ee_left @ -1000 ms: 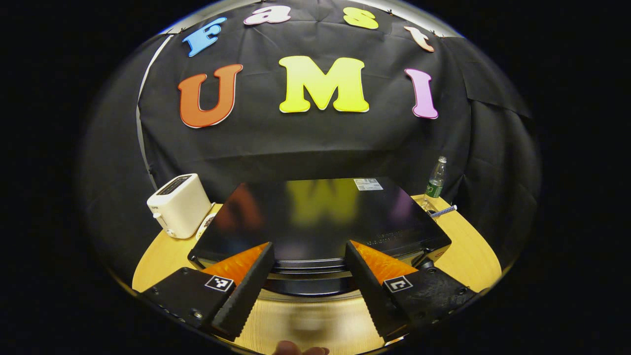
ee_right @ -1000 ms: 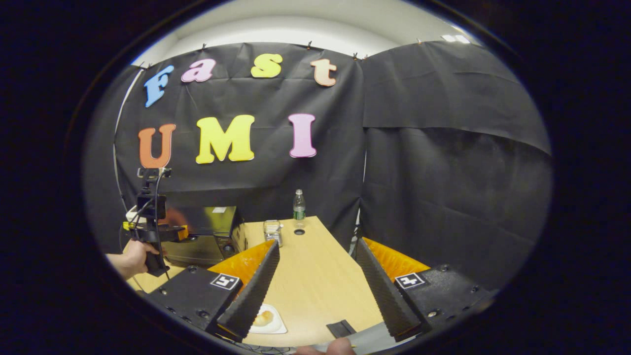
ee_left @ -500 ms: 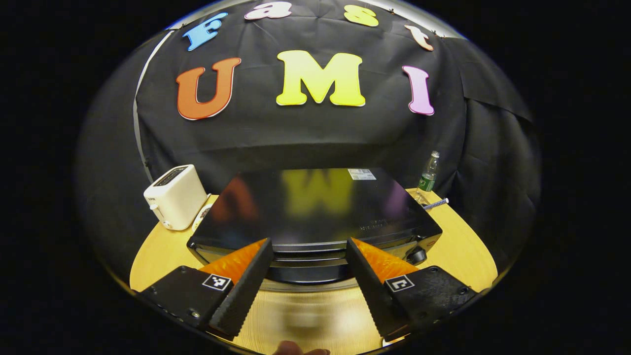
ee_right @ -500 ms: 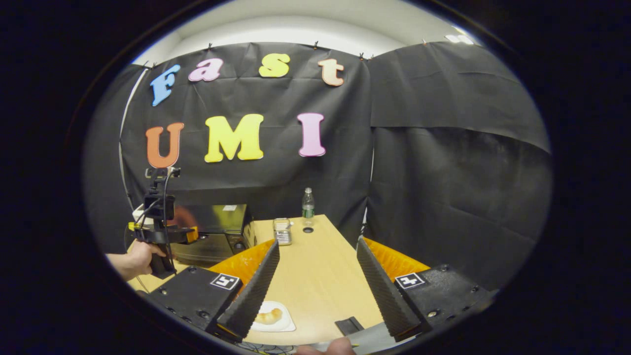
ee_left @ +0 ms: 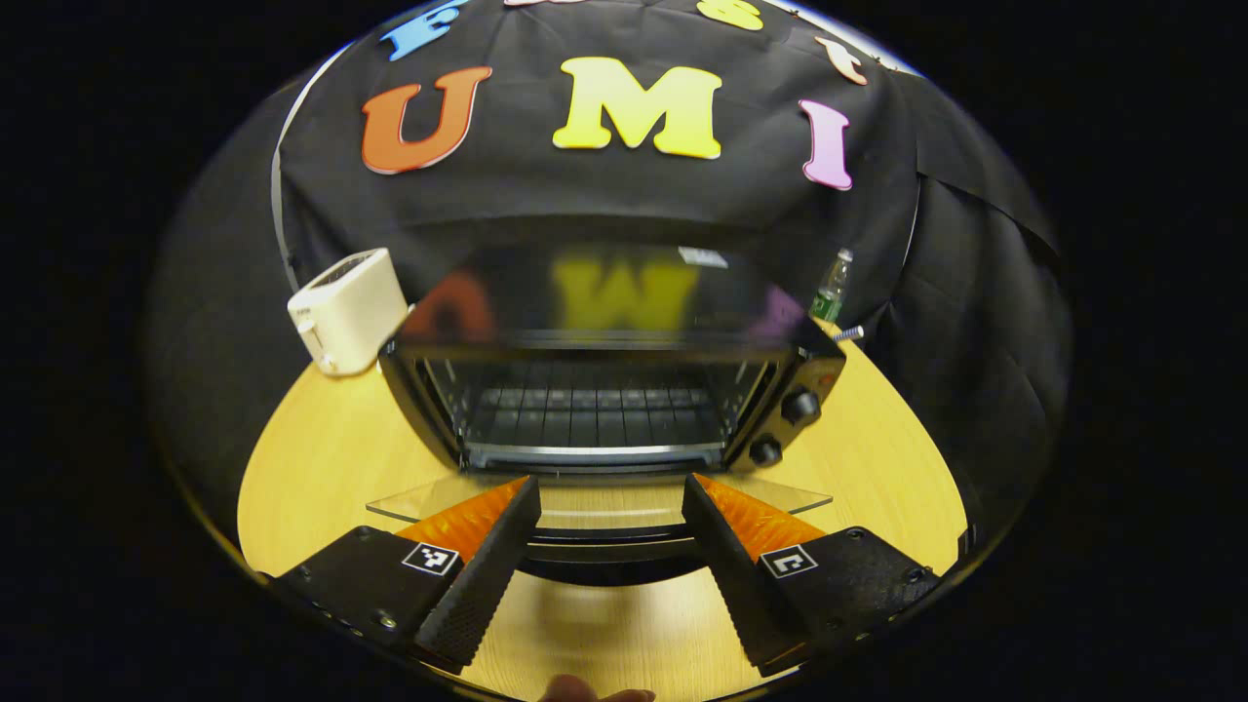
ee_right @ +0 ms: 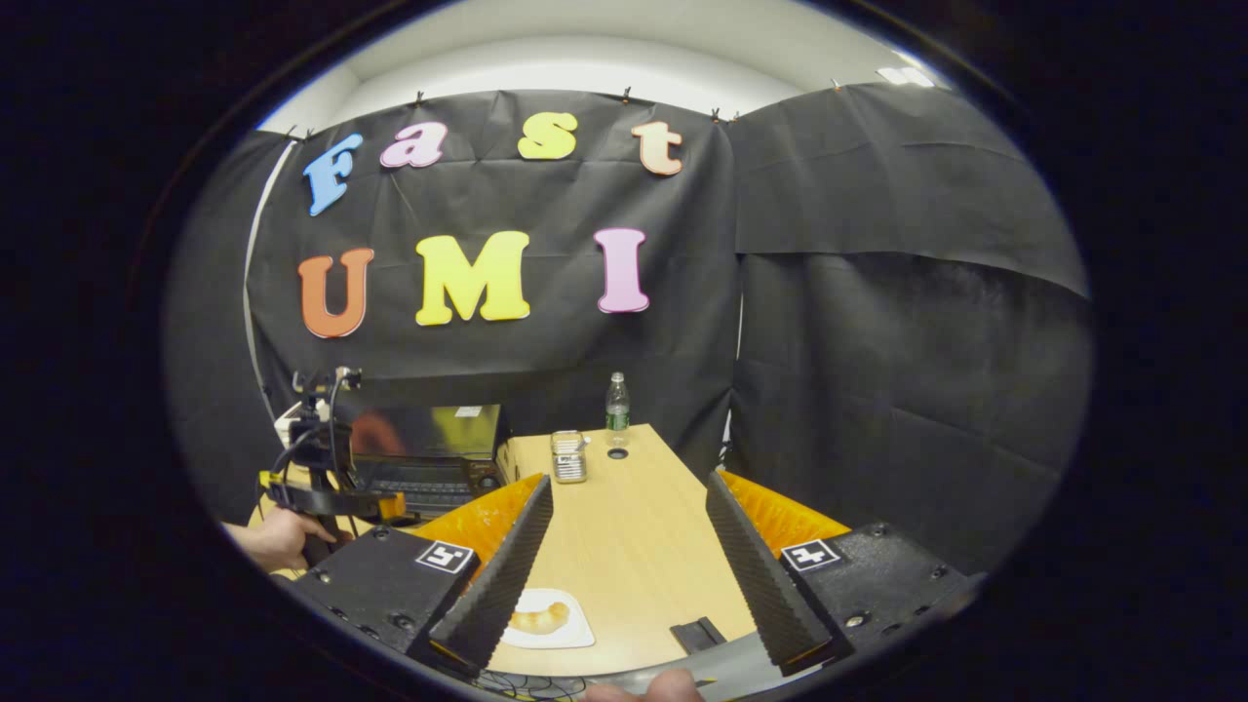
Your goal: Open the electric oven with the left hand, put the food in, and close the electric oven.
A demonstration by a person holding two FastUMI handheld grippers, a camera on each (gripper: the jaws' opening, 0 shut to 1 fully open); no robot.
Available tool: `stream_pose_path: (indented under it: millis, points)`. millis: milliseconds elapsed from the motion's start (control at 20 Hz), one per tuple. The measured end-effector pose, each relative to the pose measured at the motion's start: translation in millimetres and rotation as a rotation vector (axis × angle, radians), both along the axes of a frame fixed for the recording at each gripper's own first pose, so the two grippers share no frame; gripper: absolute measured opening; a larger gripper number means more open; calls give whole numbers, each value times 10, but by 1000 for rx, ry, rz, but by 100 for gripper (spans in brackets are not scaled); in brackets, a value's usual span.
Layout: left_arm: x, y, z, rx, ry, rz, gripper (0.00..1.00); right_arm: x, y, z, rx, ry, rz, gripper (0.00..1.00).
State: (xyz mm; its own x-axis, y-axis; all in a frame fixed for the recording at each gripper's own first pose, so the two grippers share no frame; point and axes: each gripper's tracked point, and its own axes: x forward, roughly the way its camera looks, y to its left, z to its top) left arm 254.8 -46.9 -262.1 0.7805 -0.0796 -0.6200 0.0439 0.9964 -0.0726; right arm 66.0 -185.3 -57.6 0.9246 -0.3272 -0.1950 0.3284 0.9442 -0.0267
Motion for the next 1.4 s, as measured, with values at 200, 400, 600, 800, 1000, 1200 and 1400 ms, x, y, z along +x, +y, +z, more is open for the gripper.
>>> stream_pose_path:
  millis: [200, 400, 600, 800, 1000, 1200, 1400]
  points:
    - [-267, -35, -406, -17, 63, -2, 97, -127, 36, -114, -12, 35, 10, 98]
    - [-415, -6, -809, -43, 152, 20, 96, -213, 51, -195, -8, 64, 13, 98]
    - [-414, 4, -897, -6, 150, -5, 95, -275, 66, -253, -14, 81, 12, 99]
    - [-395, 13, -881, 9, 139, -23, 96, -318, 167, -339, 4, 102, 24, 100]
    - [-408, 47, -748, 29, 91, -46, 95, -403, 285, -439, 23, 120, 35, 100]
    - [-427, 162, -420, 15, -15, -60, 94, -525, 421, -564, 37, 142, 43, 100]
    - [-726, 391, 52, 5, -125, -54, 94, -536, 580, -748, 72, 171, 78, 100]
